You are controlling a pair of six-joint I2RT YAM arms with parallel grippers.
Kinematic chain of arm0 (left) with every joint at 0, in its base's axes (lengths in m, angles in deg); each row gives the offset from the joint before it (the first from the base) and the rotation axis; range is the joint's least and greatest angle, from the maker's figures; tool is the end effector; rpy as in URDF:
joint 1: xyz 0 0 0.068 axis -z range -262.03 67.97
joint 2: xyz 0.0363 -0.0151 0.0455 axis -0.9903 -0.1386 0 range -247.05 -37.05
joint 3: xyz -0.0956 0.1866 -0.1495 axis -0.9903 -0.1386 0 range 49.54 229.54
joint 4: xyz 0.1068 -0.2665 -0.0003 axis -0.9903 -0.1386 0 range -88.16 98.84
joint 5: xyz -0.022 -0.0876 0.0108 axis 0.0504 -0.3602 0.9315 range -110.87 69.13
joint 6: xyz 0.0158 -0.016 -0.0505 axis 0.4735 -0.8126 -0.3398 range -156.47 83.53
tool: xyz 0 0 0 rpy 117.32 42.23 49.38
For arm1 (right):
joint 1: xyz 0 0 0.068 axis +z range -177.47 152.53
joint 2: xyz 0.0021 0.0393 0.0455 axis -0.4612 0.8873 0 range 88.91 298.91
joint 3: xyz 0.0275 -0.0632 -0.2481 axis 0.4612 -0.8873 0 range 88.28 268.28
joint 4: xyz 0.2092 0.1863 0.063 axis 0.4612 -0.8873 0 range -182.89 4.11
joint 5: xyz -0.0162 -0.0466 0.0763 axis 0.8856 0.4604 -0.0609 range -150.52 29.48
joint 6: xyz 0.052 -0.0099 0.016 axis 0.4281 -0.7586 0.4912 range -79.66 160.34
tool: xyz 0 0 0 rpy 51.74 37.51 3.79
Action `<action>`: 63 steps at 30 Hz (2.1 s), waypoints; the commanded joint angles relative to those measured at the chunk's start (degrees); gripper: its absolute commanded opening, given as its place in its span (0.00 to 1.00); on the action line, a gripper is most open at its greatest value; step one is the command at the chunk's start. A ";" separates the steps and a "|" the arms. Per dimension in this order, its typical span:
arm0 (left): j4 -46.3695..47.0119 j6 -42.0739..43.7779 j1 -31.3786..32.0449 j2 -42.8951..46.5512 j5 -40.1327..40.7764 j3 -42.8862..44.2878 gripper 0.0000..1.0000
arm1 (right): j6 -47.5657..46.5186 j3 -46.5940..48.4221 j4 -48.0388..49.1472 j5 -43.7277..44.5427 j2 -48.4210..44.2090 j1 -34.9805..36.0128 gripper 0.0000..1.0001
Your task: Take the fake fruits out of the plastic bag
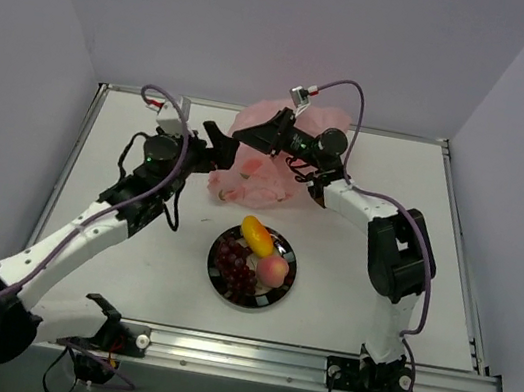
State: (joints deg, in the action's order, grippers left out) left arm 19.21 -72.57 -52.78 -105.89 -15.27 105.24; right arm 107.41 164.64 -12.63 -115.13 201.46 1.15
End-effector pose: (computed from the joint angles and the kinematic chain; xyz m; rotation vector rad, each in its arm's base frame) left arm 0.2814 -0.1534 0.3361 -0.1783 1.6694 -0.7937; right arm 0.3775 0.2410 0.2880 -0.6563 1.2988 1.8542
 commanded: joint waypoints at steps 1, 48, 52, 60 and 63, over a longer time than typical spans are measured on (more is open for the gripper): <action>-3.69 3.40 1.33 9.32 0.73 -0.76 0.82 | -0.18 4.32 23.35 -1.46 1.53 0.12 0.97; 33.06 1.20 13.02 5.65 0.46 -15.72 0.77 | 48.42 19.35 12.44 58.13 -4.45 4.42 0.98; 32.43 2.69 13.02 1.09 -1.30 -9.76 0.78 | 49.04 19.97 11.91 56.63 -4.80 4.43 0.98; 34.89 3.49 12.41 -8.06 -4.90 -2.36 0.81 | 49.56 18.21 12.88 54.96 -4.71 4.43 0.98; 36.12 2.79 11.70 -10.43 -5.43 -0.25 0.78 | 49.91 18.48 12.88 52.77 -4.53 4.34 0.98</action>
State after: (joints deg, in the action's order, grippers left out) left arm 51.26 -70.10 -40.16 -115.86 -18.98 100.39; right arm 154.03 181.82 -12.81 -60.88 200.21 5.29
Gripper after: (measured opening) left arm 0.787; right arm 0.983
